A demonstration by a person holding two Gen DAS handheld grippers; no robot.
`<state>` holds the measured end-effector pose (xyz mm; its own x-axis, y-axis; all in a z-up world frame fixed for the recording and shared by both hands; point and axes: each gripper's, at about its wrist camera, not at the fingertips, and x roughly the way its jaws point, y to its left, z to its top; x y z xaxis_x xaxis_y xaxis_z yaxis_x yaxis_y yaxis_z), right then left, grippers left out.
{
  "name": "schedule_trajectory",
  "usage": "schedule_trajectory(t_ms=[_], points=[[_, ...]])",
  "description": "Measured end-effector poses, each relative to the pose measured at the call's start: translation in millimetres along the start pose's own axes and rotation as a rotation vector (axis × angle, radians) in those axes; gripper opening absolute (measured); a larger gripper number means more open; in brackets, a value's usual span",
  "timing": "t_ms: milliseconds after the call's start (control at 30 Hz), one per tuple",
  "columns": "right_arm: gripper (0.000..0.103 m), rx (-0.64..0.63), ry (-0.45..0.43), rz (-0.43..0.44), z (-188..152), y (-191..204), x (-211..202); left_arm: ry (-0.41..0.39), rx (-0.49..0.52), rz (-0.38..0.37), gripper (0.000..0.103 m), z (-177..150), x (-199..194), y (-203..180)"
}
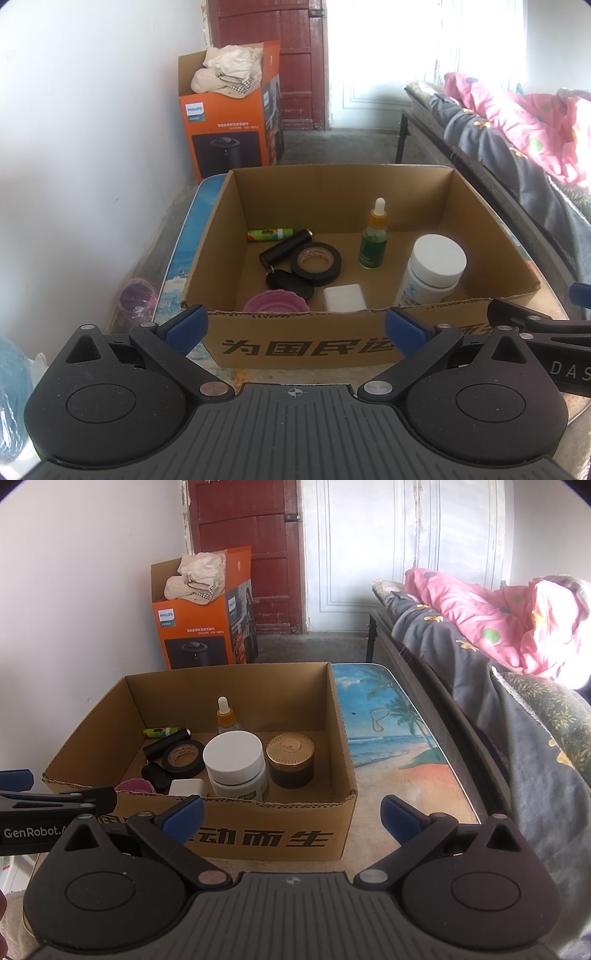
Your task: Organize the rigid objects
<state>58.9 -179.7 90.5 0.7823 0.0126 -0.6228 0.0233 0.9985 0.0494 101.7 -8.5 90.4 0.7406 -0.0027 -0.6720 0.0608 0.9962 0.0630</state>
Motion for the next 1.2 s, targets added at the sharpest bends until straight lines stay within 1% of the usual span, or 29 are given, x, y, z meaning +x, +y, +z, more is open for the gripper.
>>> schedule_trajectory(t_ms=[967, 1200], points=[[0.103, -0.007, -0.001, 0.0, 2.6, 1.8, -1.8, 0.004, 0.005, 0.0, 0.102, 1.9, -0.9, 7.9], [0.103, -0.008, 0.0, 0.001, 3.1, 1.5, -2.5, 0.007, 0.004, 0.003, 0.102, 2.2, -1.7, 1.9]])
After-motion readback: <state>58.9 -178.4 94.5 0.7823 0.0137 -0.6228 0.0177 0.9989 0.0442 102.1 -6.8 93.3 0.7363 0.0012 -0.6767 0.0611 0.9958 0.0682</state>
